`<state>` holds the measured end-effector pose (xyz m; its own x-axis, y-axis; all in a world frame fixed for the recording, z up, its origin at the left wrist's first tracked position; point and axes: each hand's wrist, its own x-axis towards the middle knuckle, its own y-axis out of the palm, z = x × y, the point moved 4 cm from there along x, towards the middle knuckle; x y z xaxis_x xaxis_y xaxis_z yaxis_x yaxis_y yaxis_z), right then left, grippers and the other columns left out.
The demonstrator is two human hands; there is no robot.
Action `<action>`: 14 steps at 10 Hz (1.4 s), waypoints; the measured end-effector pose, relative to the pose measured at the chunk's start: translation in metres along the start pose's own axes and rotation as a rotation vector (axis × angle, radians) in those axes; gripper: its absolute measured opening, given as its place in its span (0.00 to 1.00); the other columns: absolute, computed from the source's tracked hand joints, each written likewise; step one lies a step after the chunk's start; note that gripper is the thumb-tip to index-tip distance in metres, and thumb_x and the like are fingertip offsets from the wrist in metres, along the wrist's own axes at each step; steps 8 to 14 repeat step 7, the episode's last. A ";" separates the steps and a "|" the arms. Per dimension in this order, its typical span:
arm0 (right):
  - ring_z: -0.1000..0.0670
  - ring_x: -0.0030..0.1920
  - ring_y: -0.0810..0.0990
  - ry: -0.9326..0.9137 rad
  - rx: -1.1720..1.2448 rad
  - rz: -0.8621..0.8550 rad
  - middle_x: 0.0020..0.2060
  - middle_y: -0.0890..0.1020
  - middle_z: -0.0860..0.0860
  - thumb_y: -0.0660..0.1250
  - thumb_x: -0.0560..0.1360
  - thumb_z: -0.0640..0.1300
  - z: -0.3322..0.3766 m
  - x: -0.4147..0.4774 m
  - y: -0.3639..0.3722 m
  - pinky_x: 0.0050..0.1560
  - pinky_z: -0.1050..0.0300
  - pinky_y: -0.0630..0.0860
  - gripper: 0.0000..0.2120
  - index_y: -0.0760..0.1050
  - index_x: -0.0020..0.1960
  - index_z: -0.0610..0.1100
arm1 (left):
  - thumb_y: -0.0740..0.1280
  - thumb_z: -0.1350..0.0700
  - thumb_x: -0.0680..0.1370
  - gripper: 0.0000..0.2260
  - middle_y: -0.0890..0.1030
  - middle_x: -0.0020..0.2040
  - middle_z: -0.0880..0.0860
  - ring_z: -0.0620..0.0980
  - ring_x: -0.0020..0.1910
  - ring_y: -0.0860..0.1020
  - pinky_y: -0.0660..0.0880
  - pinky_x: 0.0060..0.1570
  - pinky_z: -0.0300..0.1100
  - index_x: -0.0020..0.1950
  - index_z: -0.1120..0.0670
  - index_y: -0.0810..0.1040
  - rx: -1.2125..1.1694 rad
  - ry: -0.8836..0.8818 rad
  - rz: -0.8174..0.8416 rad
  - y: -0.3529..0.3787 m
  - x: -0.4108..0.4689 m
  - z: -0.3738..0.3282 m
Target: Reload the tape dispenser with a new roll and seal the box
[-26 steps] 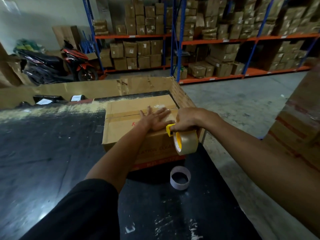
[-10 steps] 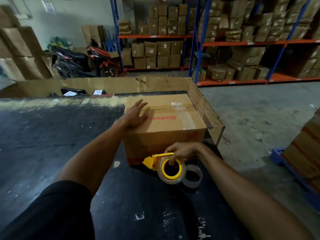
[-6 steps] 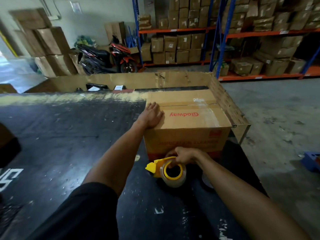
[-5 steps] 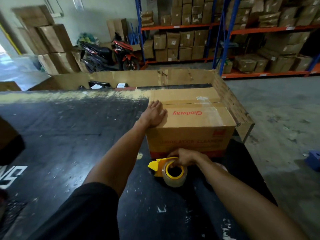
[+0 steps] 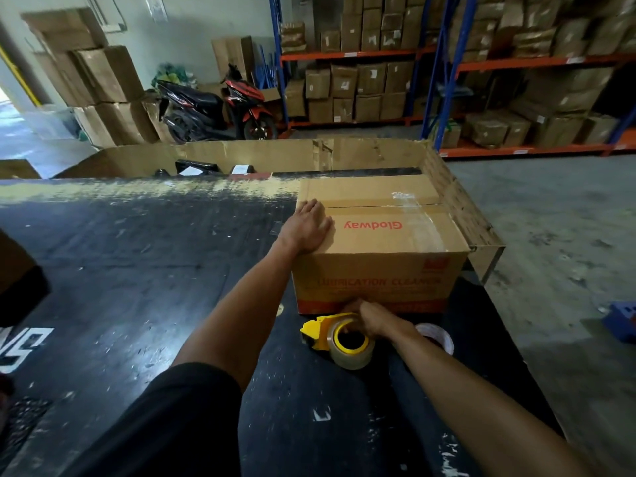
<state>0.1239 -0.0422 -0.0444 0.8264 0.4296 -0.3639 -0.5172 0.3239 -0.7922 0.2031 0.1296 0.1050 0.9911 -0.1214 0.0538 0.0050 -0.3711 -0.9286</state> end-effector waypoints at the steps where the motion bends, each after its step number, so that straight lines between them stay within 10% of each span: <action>1: 0.41 0.70 0.76 0.001 -0.008 -0.021 0.70 0.79 0.46 0.72 0.78 0.49 0.003 -0.004 -0.002 0.67 0.50 0.73 0.23 0.76 0.72 0.51 | 0.54 0.42 0.85 0.27 0.60 0.83 0.53 0.55 0.84 0.52 0.52 0.80 0.63 0.82 0.53 0.61 0.076 0.005 -0.098 -0.002 -0.002 -0.001; 2: 0.44 0.69 0.77 0.016 -0.003 -0.048 0.69 0.80 0.48 0.74 0.75 0.50 0.002 -0.004 -0.010 0.68 0.46 0.75 0.25 0.76 0.71 0.53 | 0.53 0.47 0.86 0.21 0.74 0.76 0.53 0.56 0.81 0.62 0.52 0.80 0.64 0.73 0.52 0.75 0.181 0.042 -0.281 -0.012 -0.014 -0.008; 6: 0.46 0.69 0.77 -0.048 -0.083 -0.076 0.68 0.80 0.51 0.63 0.81 0.60 -0.012 -0.093 -0.054 0.66 0.47 0.74 0.21 0.76 0.69 0.51 | 0.54 0.47 0.85 0.20 0.83 0.66 0.50 0.53 0.76 0.71 0.46 0.80 0.64 0.68 0.51 0.81 0.185 0.255 -0.530 -0.009 -0.104 -0.020; 7: 0.50 0.83 0.43 -0.035 -0.154 -0.071 0.84 0.51 0.55 0.55 0.82 0.66 -0.034 -0.128 -0.035 0.81 0.45 0.43 0.36 0.51 0.84 0.53 | 0.52 0.46 0.86 0.21 0.78 0.72 0.49 0.51 0.80 0.64 0.41 0.82 0.57 0.73 0.49 0.75 0.087 0.375 -0.480 0.023 -0.174 -0.028; 14: 0.50 0.83 0.43 -0.035 -0.154 -0.071 0.84 0.51 0.55 0.55 0.82 0.66 -0.034 -0.128 -0.035 0.81 0.45 0.43 0.36 0.51 0.84 0.53 | 0.52 0.46 0.86 0.21 0.78 0.72 0.49 0.51 0.80 0.64 0.41 0.82 0.57 0.73 0.49 0.75 0.087 0.375 -0.480 0.023 -0.174 -0.028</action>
